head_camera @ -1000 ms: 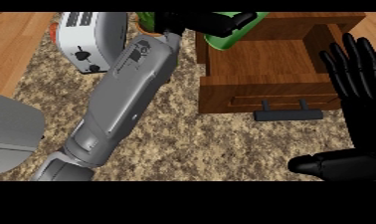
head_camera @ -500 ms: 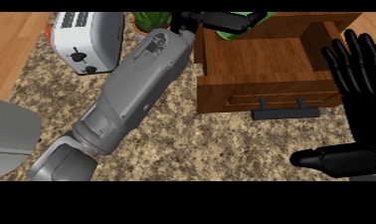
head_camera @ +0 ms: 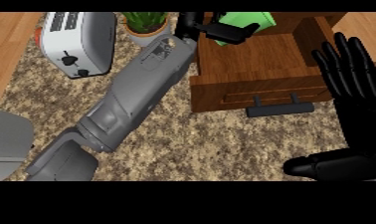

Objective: Pick up the cup, place it into the drawer and close the drawer

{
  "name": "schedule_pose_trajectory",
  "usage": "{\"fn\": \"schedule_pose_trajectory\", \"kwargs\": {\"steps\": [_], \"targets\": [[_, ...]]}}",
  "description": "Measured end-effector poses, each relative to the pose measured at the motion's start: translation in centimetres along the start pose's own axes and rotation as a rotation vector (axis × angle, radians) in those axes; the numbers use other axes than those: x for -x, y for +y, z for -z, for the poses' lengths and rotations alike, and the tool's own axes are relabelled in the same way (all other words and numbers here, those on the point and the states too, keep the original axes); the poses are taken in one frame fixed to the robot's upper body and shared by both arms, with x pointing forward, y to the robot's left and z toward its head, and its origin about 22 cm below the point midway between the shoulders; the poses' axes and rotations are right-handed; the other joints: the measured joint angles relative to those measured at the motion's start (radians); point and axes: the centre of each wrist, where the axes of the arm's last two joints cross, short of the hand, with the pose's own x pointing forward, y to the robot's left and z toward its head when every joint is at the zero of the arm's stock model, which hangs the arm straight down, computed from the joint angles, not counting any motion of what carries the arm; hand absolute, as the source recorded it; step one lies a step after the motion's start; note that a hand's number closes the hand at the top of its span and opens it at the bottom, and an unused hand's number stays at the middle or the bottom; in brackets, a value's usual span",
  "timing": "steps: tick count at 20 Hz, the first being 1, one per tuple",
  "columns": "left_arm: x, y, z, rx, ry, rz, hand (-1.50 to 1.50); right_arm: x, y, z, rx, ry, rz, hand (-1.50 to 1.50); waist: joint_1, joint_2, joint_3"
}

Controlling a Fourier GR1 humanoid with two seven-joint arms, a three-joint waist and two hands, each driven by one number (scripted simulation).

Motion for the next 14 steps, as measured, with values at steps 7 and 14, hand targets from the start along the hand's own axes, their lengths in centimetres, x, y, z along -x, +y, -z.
{"fn": "schedule_pose_trajectory", "kwargs": {"steps": [7, 14], "targets": [[0.0, -0.7, 0.1, 0.012, 0.039, 0.128, -1.5, 0.5, -0.2, 0.1, -0.02, -0.009, 0.018, -1.5, -0.02, 0.005, 0.001], [-0.3, -1.1, 0.1, 0.002, 0.026, 0.087, -1.5, 0.3, 0.2, 0.8, -0.037, -0.031, 0.051, -1.5, -0.029, 0.008, 0.0]]}}
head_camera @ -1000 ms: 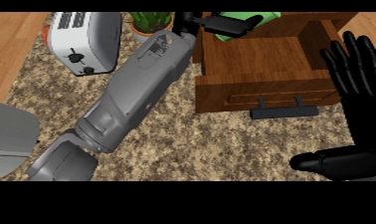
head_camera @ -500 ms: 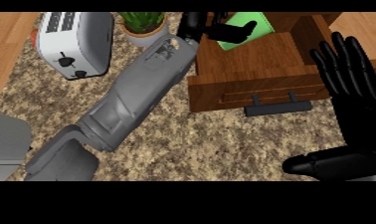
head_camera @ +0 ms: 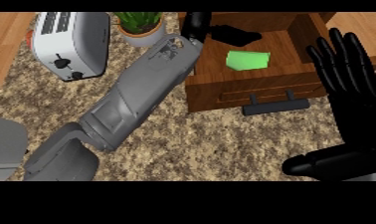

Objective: Pick up the cup, place it into the drawer and close the drawer

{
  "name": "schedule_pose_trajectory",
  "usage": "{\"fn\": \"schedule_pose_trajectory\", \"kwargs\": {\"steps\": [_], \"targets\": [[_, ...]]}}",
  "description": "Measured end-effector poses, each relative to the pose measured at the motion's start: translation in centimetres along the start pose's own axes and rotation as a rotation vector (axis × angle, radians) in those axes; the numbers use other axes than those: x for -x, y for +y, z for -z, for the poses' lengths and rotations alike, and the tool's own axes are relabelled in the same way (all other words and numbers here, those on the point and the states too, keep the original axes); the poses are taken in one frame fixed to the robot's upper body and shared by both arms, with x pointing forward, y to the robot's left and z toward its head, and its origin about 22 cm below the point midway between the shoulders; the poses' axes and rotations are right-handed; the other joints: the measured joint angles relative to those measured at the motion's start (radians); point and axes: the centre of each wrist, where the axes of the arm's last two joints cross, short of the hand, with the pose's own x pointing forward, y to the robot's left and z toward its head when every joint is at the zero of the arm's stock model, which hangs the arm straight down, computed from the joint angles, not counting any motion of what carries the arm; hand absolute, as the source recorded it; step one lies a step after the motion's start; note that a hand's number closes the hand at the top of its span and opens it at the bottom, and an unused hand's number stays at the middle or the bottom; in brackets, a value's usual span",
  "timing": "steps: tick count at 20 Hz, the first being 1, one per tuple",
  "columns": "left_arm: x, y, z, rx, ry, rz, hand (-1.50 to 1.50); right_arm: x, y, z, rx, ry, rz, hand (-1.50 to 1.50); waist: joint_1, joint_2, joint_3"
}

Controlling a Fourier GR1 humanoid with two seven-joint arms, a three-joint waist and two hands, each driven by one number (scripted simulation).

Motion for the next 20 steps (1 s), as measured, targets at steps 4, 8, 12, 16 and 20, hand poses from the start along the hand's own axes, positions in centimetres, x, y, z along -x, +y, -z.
{"fn": "schedule_pose_trajectory", "kwargs": {"steps": [4, 8, 12, 16, 20], "targets": [[-0.5, -0.2, 0.0, 0.004, -0.038, -0.087, -1.5, -0.4, -0.1, -0.2, -0.002, 0.002, 0.031, -1.5, 0.013, -0.004, -0.001], [-1.0, -0.3, 0.0, 0.003, -0.099, -0.185, -1.5, -0.5, -0.7, -0.6, -0.007, 0.01, 0.05, -1.5, 0.038, -0.01, -0.001], [-1.3, -0.2, -0.1, -0.001, -0.102, -0.275, -1.5, -1.2, -1.6, -1.3, -0.021, 0.012, 0.043, 1.5, 0.068, -0.019, -0.001], [-1.1, 1.0, -0.4, -0.032, -0.103, -0.316, -1.5, -1.4, -1.9, -1.6, -0.072, 0.028, -0.013, 1.5, 0.101, -0.027, -0.002], [-1.1, 3.9, -0.6, -0.087, -0.098, -0.354, -1.5, -2.2, -2.2, -2.1, -0.141, 0.051, -0.129, 1.5, 0.121, -0.034, -0.002]]}}
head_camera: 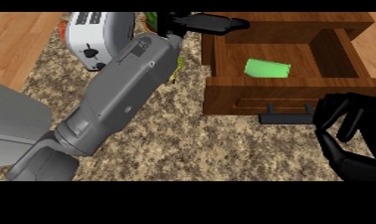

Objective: Pick up the cup, place it into the drawer and close the drawer

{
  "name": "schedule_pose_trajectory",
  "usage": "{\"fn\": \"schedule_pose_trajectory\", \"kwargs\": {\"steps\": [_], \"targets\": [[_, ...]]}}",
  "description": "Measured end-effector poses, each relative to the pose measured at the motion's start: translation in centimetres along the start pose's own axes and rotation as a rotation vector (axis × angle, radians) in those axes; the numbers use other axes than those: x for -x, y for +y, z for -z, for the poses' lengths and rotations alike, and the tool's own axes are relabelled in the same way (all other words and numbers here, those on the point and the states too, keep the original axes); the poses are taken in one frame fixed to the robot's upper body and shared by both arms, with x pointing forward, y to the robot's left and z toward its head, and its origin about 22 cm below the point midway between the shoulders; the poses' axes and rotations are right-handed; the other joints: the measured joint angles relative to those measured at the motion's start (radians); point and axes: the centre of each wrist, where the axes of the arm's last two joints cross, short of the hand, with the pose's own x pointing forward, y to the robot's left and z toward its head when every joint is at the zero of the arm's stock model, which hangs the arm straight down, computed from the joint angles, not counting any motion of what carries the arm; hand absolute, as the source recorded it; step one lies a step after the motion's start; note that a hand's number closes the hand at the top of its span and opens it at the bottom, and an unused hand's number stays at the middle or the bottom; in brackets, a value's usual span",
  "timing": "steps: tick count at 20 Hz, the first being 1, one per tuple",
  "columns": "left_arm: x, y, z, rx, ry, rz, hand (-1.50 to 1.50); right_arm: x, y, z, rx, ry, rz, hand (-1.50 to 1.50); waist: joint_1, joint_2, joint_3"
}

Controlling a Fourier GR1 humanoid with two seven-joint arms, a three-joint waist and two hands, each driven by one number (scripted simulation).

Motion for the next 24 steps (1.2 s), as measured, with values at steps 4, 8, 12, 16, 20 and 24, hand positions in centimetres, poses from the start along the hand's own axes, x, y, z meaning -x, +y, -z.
{"fn": "schedule_pose_trajectory", "kwargs": {"steps": [4, 8, 12, 16, 20, 24], "targets": [[0.1, 3.6, -1.7, -0.051, 0.014, -0.021, -1.5, -0.3, 0.0, -1.0, -0.037, 0.051, -0.083, 1.5, 0.016, -0.005, 0.0], [-0.1, 7.6, -4.2, -0.088, 0.025, -0.033, -1.5, 0.1, -0.3, -0.9, -0.068, 0.103, -0.161, 1.5, 0.024, -0.004, 0.0], [-1.0, 10.7, -7.3, -0.114, 0.036, -0.042, -1.5, 1.1, 0.0, -0.7, -0.063, 0.148, -0.202, 1.5, 0.025, -0.002, 0.0], [-1.3, 14.3, -10.3, -0.13, 0.048, -0.049, -1.5, 2.4, 0.8, 0.1, -0.088, 0.173, -0.279, 1.5, 0.019, 0.002, 0.0], [-1.8, 16.6, -12.3, -0.134, 0.055, -0.059, -1.5, 3.1, 1.1, 1.0, -0.178, 0.179, -0.452, 1.5, 0.024, 0.004, 0.0], [-1.5, 18.8, -14.8, -0.138, 0.056, -0.058, -1.5, 5.4, 2.0, 1.0, -0.251, 0.202, -0.612, 1.5, 0.022, 0.006, 0.0]]}}
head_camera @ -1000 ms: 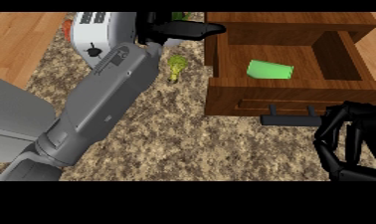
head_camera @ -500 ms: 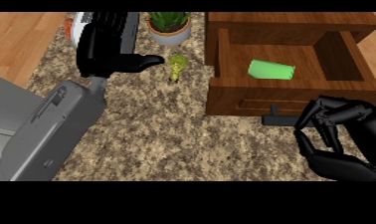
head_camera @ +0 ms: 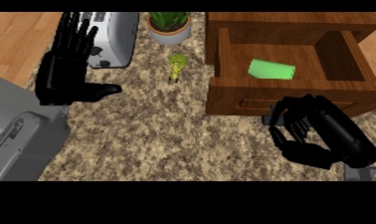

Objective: Pick up the cup, place it into the drawer and close the drawer

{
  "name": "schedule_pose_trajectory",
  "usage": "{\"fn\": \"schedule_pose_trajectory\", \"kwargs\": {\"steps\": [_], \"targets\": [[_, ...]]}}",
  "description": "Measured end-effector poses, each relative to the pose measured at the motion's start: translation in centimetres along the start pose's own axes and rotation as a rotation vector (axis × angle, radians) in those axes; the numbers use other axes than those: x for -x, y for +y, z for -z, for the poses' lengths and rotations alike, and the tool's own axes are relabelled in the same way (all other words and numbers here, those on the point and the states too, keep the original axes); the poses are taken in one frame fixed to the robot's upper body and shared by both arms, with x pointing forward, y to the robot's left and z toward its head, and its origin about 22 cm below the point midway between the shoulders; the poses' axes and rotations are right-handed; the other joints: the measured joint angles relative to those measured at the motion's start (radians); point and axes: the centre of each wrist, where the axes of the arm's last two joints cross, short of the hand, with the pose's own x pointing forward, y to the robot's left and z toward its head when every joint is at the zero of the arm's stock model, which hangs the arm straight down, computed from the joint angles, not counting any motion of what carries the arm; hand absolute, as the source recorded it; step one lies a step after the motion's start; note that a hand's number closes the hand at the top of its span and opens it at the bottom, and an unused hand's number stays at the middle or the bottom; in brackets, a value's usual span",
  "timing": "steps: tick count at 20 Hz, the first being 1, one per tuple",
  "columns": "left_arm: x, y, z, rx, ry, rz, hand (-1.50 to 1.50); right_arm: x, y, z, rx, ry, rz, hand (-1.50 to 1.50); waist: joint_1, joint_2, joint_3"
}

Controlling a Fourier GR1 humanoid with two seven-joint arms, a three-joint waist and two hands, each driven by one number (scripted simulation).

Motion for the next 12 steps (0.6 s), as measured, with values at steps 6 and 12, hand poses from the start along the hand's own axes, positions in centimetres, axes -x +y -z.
{"fn": "schedule_pose_trajectory", "kwargs": {"steps": [6, 12], "targets": [[-0.1, 2.9, -3.0, -0.019, -0.003, 0.0, -1.5, 2.6, 3.4, 2.4, -0.042, 0.027, -0.117, -1.5, -0.01, 0.001, 0.0], [-0.6, 5.4, -5.6, -0.018, 0.002, -0.001, -1.5, 5.3, 5.9, 5.3, -0.094, 0.084, -0.193, -1.5, -0.012, 0.002, 0.0]]}}
